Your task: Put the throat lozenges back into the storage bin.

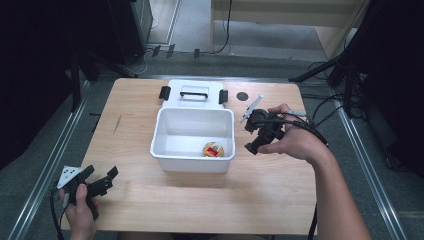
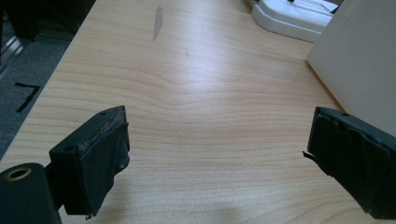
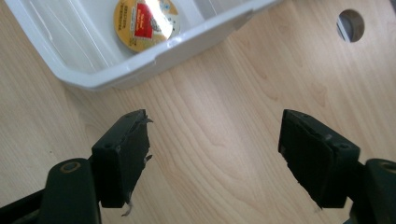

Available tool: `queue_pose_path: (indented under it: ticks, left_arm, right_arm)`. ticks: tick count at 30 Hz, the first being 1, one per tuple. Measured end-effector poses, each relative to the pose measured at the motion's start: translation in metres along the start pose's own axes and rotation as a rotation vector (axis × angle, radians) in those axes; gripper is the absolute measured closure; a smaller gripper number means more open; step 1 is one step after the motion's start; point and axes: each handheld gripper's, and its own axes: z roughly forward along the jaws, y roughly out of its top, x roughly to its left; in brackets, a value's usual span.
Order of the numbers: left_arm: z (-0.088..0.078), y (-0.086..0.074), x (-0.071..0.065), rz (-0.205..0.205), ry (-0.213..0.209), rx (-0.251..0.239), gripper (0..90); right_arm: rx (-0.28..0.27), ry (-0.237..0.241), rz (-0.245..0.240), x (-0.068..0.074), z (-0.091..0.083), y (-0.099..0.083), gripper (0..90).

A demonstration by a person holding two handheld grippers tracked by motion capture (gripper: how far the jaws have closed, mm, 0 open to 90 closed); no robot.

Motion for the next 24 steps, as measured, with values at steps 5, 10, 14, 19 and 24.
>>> queue_pose_path:
  ticks: [5, 10, 14, 19, 24]
  left_arm:
    - [0.0, 0.0, 0.0, 0.0, 0.0, 0.002, 6.3]
    - [0.0, 0.0, 0.0, 0.002, 0.001, 0.002, 6.3]
    - [0.0, 0.0, 0.0, 0.001, 0.001, 0.002, 6.3]
    - [0.0, 0.0, 0.0, 0.003, 0.003, 0.001, 6.3]
    - [0.0, 0.0, -0.001, 0.006, 0.001, 0.004, 6.3]
  right_arm:
    - [0.009, 0.007, 0.052, -0.002, 0.01, -0.018, 24.0]
    - [0.011, 0.01, 0.146, -0.002, 0.023, -0.044, 18.6]
    - [-0.017, -0.038, 0.219, -0.002, 0.028, -0.063, 16.5]
    - [-0.061, -0.057, 0.34, -0.001, 0.035, -0.085, 12.3]
    - [-0.131, -0.061, 0.448, 0.003, 0.049, -0.115, 1.3]
